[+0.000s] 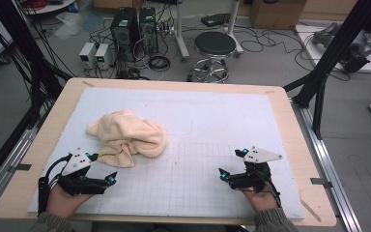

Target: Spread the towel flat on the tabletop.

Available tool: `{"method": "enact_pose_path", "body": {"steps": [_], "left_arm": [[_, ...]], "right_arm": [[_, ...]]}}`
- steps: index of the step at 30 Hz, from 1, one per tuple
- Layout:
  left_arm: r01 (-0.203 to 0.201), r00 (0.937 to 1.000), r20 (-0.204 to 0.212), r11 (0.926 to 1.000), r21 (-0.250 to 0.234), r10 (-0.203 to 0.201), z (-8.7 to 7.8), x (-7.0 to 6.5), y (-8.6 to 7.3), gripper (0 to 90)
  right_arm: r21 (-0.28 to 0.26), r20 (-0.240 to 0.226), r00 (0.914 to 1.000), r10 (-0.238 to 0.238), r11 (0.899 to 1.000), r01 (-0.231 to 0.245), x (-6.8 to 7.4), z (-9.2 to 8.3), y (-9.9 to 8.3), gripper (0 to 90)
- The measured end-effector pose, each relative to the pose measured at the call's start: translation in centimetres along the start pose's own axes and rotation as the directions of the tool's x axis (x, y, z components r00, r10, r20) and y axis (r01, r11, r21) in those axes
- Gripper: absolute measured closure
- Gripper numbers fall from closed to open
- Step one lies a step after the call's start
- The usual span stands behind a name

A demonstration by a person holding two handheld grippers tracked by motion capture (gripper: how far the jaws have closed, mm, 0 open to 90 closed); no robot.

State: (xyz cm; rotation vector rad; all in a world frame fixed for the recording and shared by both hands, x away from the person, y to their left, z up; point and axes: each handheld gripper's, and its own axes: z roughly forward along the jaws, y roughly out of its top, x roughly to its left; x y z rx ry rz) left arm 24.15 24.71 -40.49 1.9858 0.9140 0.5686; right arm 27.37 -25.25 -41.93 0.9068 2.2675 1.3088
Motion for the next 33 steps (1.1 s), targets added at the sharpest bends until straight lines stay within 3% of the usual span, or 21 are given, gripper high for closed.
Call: {"method": "enact_pose_path", "body": {"steps": [33], "left_arm": [[0.003,0.9992,0.039,0.9999,-0.016,-0.002,0.15,-0.05,0.18,11.4]], "right_arm": [[0.009,-0.008,1.0,0.002,1.0,-0.002,0.17,-0.41,-0.35,9.2]]}}
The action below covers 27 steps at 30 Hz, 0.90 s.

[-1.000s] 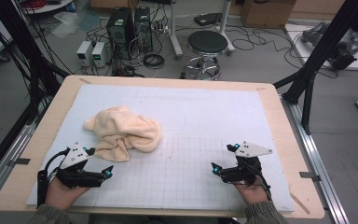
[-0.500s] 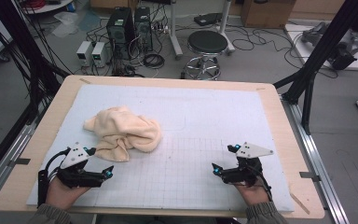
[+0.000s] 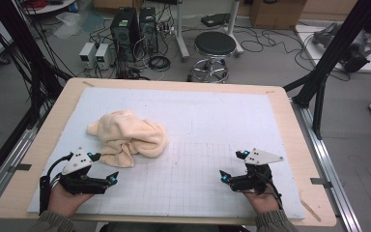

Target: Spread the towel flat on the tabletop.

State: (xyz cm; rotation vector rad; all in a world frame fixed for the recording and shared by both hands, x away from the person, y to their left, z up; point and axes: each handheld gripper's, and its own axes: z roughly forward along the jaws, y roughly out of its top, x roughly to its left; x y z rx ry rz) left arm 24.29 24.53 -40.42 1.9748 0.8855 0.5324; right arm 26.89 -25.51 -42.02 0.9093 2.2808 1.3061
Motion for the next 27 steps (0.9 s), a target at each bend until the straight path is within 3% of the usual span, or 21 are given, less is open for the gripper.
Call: {"method": "enact_pose_path", "body": {"steps": [20,27], "left_arm": [[0.008,1.0,0.004,0.9996,-0.025,-0.008,-0.3,0.1,0.3,11.9],[0.048,0.9989,0.005,0.9975,-0.053,-0.047,-0.1,0.6,1.4,12.3]], "right_arm": [[0.001,-0.009,1.0,-0.002,1.0,0.002,0.1,0.0,0.0,9.2],[0.007,-0.017,0.9999,-0.001,1.0,0.001,0.2,0.1,-0.1,9.2]]}}
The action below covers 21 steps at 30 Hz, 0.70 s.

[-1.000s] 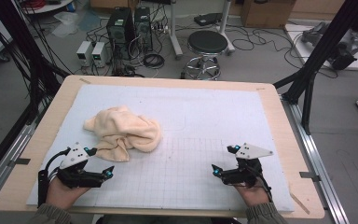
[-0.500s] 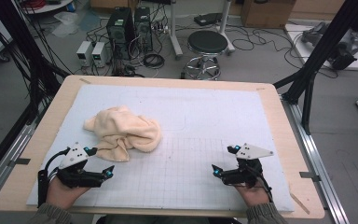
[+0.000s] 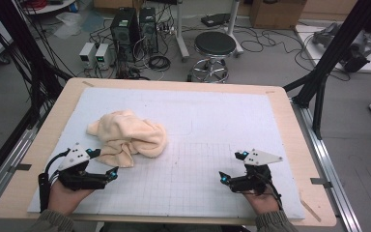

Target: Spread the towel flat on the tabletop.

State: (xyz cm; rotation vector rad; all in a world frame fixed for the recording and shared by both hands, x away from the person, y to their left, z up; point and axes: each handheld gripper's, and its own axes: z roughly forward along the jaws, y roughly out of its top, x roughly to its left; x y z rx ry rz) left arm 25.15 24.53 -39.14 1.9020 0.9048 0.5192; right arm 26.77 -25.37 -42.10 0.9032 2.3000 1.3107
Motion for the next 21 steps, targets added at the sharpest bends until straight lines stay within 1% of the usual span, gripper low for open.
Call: {"method": "enact_pose_path", "body": {"steps": [3,4,5,6,7,8,9,11,13,14,15,16,17,18,19,20,21], "left_arm": [[0.013,0.9999,0.004,0.9999,-0.01,-0.013,0.6,0.8,1.4,12.3],[0.017,0.9999,0.002,0.9996,-0.024,-0.017,1.2,1.3,2.5,12.2],[0.021,0.9998,0.007,0.9991,-0.036,-0.021,1.6,1.4,3.1,12.3],[0.021,0.9998,0.007,0.9991,-0.036,-0.021,1.6,1.4,3.1,12.3],[0.023,0.9997,0.009,0.9987,-0.046,-0.023,1.9,1.7,3.7,12.7],[0.021,0.9998,-0.002,0.9983,-0.054,-0.021,2.6,2.1,4.6,12.8],[0.021,0.9998,-0.002,0.9983,-0.054,-0.021,2.6,2.1,4.6,12.9],[0.027,0.9995,-0.013,0.9978,-0.061,-0.028,3.2,2.6,5.2,13.7],[0.029,0.9993,-0.021,0.9982,-0.053,-0.03,3.8,3.0,5.6,14.7],[0.038,0.999,-0.024,0.9981,-0.05,-0.039,4.1,3.3,5.6,15.2],[0.052,0.9984,-0.022,0.9977,-0.045,-0.053,4.4,3.5,5.6,15.5],[0.062,0.9977,-0.024,0.9974,-0.036,-0.063,4.8,3.7,5.6,16.1],[0.07,0.9972,-0.026,0.9976,-0.004,-0.07,5.6,3.9,5.4,17.0],[0.07,0.9972,-0.026,0.9976,-0.004,-0.07,5.6,3.9,5.4,17.1],[0.073,0.997,-0.026,0.9973,0.005,-0.073,6.1,4.0,5.3,17.1],[0.068,0.9974,-0.023,0.9975,0.019,-0.068,6.5,4.0,5.3,17.1],[0.066,0.9976,-0.024,0.9976,0.022,-0.065,6.9,4.0,5.2,17.5]], "right_arm": [[-0.002,-0.001,1.0,0.007,1.0,-0.007,-0.1,0.0,-0.1,9.2],[-0.002,-0.004,1.0,0.009,1.0,-0.009,-0.1,0.0,0.0,9.2],[-0.003,-0.001,1.0,0.008,1.0,-0.008,-0.1,0.0,0.0,9.2],[-0.002,-0.002,1.0,0.004,1.0,-0.004,-0.1,0.0,0.0,9.1],[-0.002,-0.001,1.0,0.002,1.0,-0.002,-0.1,0.1,0.0,9.2],[-0.004,-0.002,1.0,0.003,1.0,-0.003,-0.1,0.1,0.0,9.2],[-0.001,-0.003,1.0,0.002,1.0,-0.002,-0.1,0.0,0.0,9.2],[-0.001,-0.006,1.0,0.003,1.0,-0.003,-0.2,0.1,0.0,9.2],[0.002,-0.009,0.9999,0.005,1.0,-0.005,-0.2,0.1,-0.1,9.2],[0.003,-0.007,1.0,0.003,1.0,-0.003,-0.3,0.2,-0.1,9.2],[0.007,-0.015,0.9999,0.006,1.0,-0.006,-0.3,0.3,-0.1,9.2],[0.008,-0.013,0.9999,0.002,1.0,-0.002,-0.3,0.3,-0.1,9.1],[0.012,-0.017,0.9999,0.002,1.0,-0.002,-0.3,0.4,-0.1,9.1],[0.012,-0.017,0.9999,0.002,1.0,-0.002,-0.3,0.4,-0.1,9.1],[0.015,-0.02,0.9998,0.004,1.0,-0.004,-0.2,0.4,-0.1,9.2],[0.013,-0.017,0.9998,0.001,1.0,-0.001,-0.2,0.4,-0.1,9.1],[0.012,-0.018,0.9998,0.001,1.0,-0.001,-0.2,0.3,-0.1,9.1]]}}
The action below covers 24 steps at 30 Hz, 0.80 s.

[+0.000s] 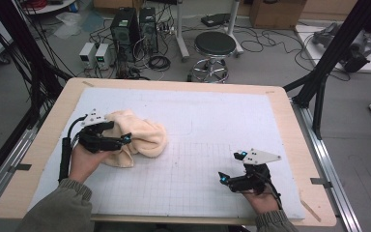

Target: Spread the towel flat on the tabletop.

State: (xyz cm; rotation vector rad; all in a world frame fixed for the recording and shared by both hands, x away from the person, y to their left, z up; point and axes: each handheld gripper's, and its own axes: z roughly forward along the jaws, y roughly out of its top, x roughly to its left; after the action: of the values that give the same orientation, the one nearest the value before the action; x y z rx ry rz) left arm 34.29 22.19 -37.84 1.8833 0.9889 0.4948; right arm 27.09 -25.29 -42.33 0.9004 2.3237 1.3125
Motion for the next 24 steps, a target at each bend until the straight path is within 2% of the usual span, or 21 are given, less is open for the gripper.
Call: {"method": "enact_pose_path", "body": {"steps": [2,3,5,6,10,11,13,16,18,19,20,21,24], "left_arm": [[-0.016,0.9998,0.007,0.9997,0.02,0.016,0.6,0.1,-0.1,18.8],[-0.04,0.9992,0.007,0.998,0.05,0.039,1.2,0.1,-0.1,19.9],[-0.046,0.9989,0.012,0.9969,0.064,0.045,1.5,0.2,-0.2,21.2],[-0.067,0.9977,0.012,0.9926,0.101,0.066,2.2,0.3,-0.2,21.9],[-0.085,0.9964,0.004,0.9896,0.116,0.085,2.9,0.5,0.0,29.2],[-0.1,0.9947,-0.01,0.9872,0.124,0.102,3.3,0.5,-0.1,32.1],[-0.103,0.9942,-0.017,0.9866,0.127,0.106,3.6,0.5,-0.2,34.7],[-0.124,0.9907,-0.038,0.9831,0.135,0.131,4.1,0.3,-0.3,46.2],[-0.128,0.9901,-0.04,0.9826,0.135,0.134,4.1,0.3,-0.3,48.8],[-0.133,0.9892,-0.044,0.9818,0.136,0.14,4.1,0.3,-0.3,54.2],[-0.133,0.9893,-0.041,0.9819,0.135,0.14,4.1,0.3,-0.3,54.2],[-0.13,0.9899,-0.039,0.9824,0.134,0.136,4.0,0.3,-0.3,58.9],[-0.126,0.9907,-0.034,0.9832,0.132,0.132,3.7,0.3,-0.3,64.3]], "right_arm": [[-0.001,-0.001,1.0,0.0,1.0,0.0,0.0,0.0,0.0,9.2],[0.0,-0.001,1.0,-0.002,1.0,0.002,0.0,0.0,0.0,9.1],[0.008,-0.007,1.0,0.002,1.0,-0.002,0.0,0.1,0.0,9.2],[0.004,-0.007,1.0,-0.004,1.0,0.004,0.0,0.2,0.0,9.1],[0.013,-0.014,0.9999,-0.005,1.0,0.006,0.1,0.4,0.1,9.2],[0.014,-0.017,0.9998,-0.003,1.0,0.003,0.1,0.4,0.1,9.1],[0.01,-0.018,0.9998,-0.008,1.0,0.008,0.0,0.4,0.1,9.2],[0.01,-0.018,0.9998,-0.004,1.0,0.005,0.0,0.4,0.1,9.2],[0.011,-0.019,0.9998,-0.007,1.0,0.007,0.0,0.4,0.1,9.2],[0.007,-0.022,0.9997,-0.013,1.0,0.014,0.0,0.4,0.1,9.2],[0.007,-0.022,0.9997,-0.013,1.0,0.014,0.0,0.4,0.1,9.2],[0.01,-0.024,0.9997,-0.011,1.0,0.011,0.0,0.4,0.1,9.2],[0.006,-0.023,0.9996,-0.012,1.0,0.012,0.0,0.4,0.1,9.1]]}}
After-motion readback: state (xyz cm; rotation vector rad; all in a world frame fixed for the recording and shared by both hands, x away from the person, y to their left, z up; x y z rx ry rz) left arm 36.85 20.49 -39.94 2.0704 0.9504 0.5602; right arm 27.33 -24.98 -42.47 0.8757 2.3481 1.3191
